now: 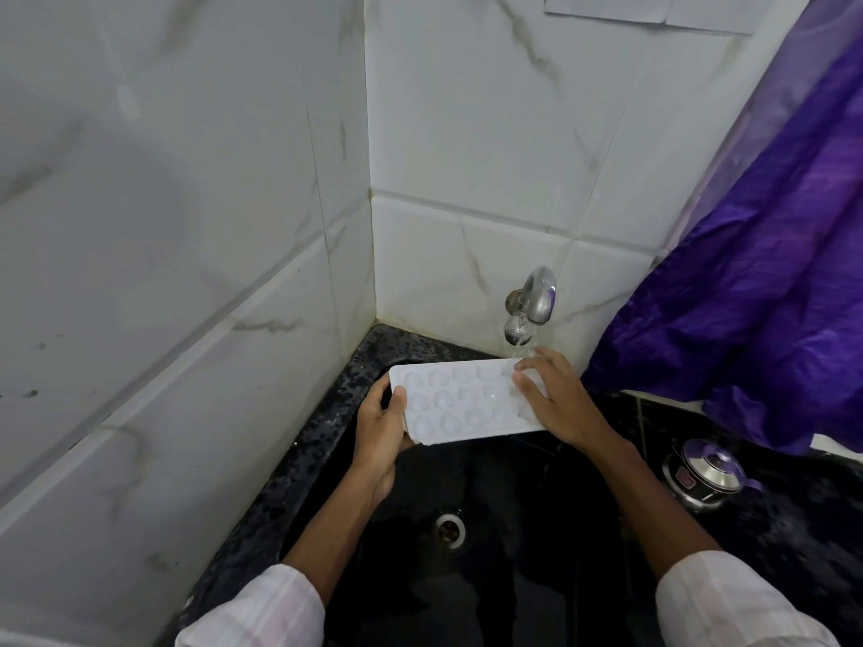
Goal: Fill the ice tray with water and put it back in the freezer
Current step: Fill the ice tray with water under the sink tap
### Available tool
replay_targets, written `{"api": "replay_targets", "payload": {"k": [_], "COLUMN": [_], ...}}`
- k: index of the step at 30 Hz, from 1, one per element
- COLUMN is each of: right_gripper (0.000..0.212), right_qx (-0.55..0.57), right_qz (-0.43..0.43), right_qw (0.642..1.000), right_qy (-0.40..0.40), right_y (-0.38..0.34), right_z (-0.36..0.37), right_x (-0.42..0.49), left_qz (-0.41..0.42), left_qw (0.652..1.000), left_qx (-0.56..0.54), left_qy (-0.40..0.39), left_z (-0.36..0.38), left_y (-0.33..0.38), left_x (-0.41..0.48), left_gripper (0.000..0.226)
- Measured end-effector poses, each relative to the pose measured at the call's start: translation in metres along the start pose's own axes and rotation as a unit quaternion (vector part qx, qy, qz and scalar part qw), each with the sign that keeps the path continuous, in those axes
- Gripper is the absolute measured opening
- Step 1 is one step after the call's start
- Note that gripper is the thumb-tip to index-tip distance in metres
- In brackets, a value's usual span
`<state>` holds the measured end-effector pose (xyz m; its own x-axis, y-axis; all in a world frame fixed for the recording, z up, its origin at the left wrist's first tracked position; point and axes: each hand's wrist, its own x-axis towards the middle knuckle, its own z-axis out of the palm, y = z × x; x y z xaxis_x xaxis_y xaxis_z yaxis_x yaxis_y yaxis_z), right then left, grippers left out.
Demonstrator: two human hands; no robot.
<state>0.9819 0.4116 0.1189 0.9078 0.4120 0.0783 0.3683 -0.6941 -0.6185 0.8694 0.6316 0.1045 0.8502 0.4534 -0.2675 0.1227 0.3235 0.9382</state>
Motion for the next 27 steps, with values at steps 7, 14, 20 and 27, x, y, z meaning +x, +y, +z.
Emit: {"api": "replay_targets", "payload": {"k": [7, 14, 20, 27], "right_gripper": [0.020, 0.027, 0.030, 0.031], "right_qx": [-0.036, -0.097, -0.116, -0.121], "right_qz": [-0.014, -0.046, -0.040, -0.048], "right_qw": [0.999, 0.994, 0.992, 0.991], "right_qy": [0.021, 0.003, -0.018, -0.020], "right_y": [0.0006, 0.0017, -0.0002, -0.0039], "right_z": [-0.0025, 0.0013, 0.0014, 0.0013], "right_x": [0.0040, 0.0081, 0.0092, 0.0067], "left_qz": [-0.003, -0.002, 0.000, -0.003], "left_qw": [1.000, 0.999, 0.999, 0.999], "left_qx": [-0.017, -0.024, -0.031, -0.040], "left_qy": [0.024, 0.027, 0.032, 0.035], "left_z": [0.0048, 0.0061, 0.0040, 0.0025], "left_y": [0.0047, 0.0047, 0.0041, 0.0029], "left_x": [0.0093, 0.0102, 0.0089, 0.0082], "left_gripper": [0.031, 0.032, 0.031, 0.032]}}
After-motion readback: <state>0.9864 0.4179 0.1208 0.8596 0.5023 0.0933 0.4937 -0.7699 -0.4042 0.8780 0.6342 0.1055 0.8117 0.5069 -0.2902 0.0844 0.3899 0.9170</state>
